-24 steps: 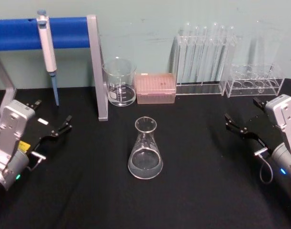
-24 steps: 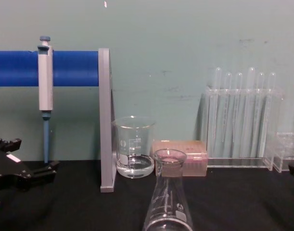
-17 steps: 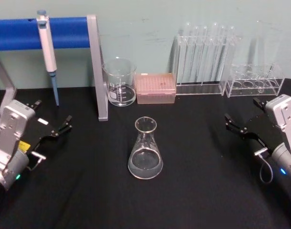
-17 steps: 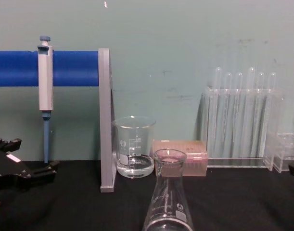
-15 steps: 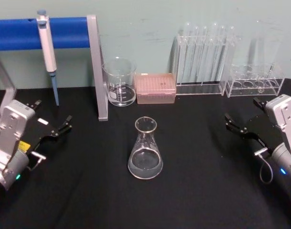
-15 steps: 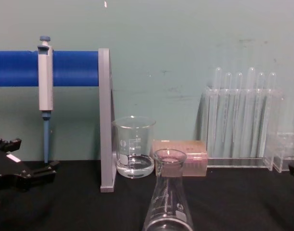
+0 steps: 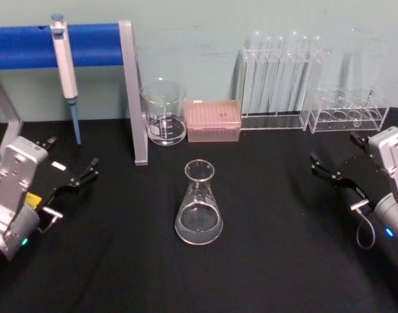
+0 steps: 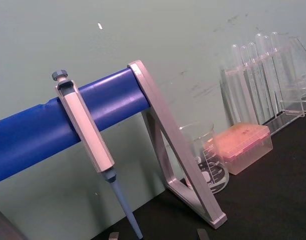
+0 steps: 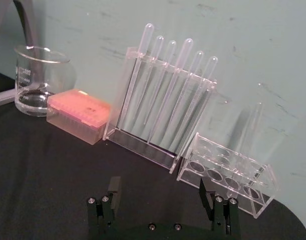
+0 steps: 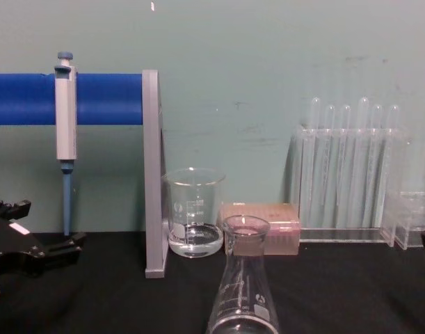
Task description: Grasp the erlenmeyer flask with one hand, shake it three times, then place it back.
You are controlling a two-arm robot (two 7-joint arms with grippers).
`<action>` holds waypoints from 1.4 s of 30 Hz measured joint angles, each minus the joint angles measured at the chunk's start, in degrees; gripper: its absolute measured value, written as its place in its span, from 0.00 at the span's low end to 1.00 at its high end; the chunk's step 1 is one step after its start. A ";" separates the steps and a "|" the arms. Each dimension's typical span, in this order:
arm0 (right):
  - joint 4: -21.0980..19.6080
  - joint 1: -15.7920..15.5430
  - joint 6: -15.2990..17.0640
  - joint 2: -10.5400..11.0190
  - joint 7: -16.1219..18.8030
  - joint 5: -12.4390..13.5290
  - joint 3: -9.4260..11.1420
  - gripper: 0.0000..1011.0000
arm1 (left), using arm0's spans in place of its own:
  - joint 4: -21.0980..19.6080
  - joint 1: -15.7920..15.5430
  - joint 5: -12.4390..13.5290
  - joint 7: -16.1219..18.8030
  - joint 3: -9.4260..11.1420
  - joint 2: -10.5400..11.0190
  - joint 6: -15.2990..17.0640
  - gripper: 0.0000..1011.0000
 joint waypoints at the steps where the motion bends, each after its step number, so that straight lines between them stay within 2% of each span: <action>1: 0.00 -0.10 -0.08 -0.08 0.18 0.25 0.28 0.99 | 0.00 0.00 0.00 0.00 0.00 0.00 0.00 0.99; 7: -0.47 -0.80 -0.84 -0.36 3.20 2.96 2.40 0.99 | 0.00 0.00 0.00 0.00 0.00 0.00 0.00 0.99; 14: -2.61 -2.23 -1.06 0.52 8.63 7.11 4.56 0.99 | 0.00 0.00 0.00 0.00 0.00 0.00 0.00 0.99; 21: -6.45 -4.55 -1.08 2.40 16.40 12.32 6.54 0.99 | 0.00 0.00 0.00 0.00 0.00 0.00 0.00 0.99; 30: -9.17 -5.50 -1.00 3.44 23.08 13.76 6.49 0.99 | 0.00 0.00 0.00 0.00 0.00 0.00 0.00 0.99; 42: -8.73 -3.07 -1.24 2.43 32.26 13.15 3.83 0.99 | 0.00 0.00 0.00 0.00 0.00 0.00 0.00 0.99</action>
